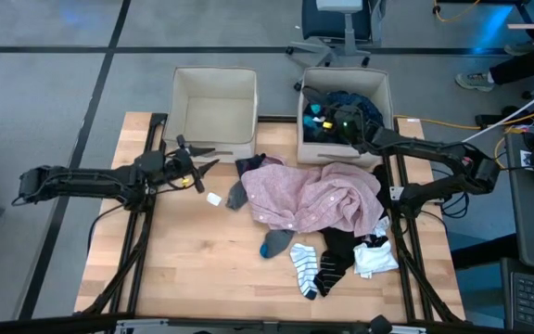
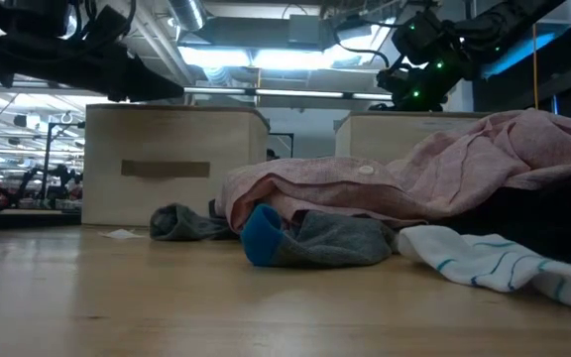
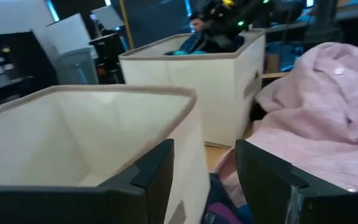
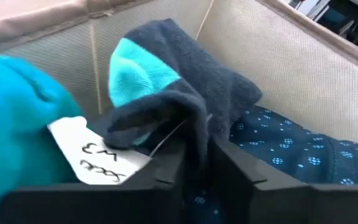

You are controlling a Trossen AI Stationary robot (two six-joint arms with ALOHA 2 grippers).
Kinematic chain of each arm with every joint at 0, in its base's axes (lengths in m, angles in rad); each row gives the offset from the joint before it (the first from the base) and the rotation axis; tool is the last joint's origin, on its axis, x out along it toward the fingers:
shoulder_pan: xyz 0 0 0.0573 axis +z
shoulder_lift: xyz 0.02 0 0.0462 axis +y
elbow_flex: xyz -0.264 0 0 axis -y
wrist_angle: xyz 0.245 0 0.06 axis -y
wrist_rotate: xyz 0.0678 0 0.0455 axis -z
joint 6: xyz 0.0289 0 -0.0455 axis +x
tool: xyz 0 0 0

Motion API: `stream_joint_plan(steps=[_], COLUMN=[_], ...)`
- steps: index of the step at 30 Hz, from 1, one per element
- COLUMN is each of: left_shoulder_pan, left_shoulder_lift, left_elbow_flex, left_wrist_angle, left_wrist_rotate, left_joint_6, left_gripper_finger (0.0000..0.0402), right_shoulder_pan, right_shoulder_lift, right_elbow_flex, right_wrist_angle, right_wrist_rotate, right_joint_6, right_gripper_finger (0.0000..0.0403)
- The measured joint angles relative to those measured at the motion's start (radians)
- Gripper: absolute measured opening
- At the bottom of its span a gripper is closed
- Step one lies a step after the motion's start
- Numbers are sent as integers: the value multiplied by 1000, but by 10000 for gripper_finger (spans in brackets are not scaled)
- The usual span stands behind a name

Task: Sort clothes
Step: Put the bottom blue sock into the right laundry organizer, then put the blue sock into the right laundry organizer

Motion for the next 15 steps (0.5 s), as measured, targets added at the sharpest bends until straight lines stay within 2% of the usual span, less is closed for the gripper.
stream_joint_plan(steps=[3, 8, 12, 15], left_shoulder_pan=[9, 8, 8, 8], left_shoulder_lift=[0, 0, 0, 0], left_elbow_flex=[0, 0, 0, 0], left_wrist_angle=[0, 0, -13, -15], left_wrist_rotate=[28, 31, 31, 31], left_joint_6=[-4, -4, -1, -2], left_gripper_finger=[162, 162, 162, 162], right_shoulder_pan=[3, 62, 155, 238], right_shoulder_lift=[-16, -73, -100, -105], right_elbow_flex=[17, 152, 260, 289], right_wrist_angle=[-47, -253, -408, -428], right_wrist_rotate=[28, 154, 155, 142], right_joint_6=[-51, -85, -52, -33], right_gripper_finger=[144, 213, 241, 247])
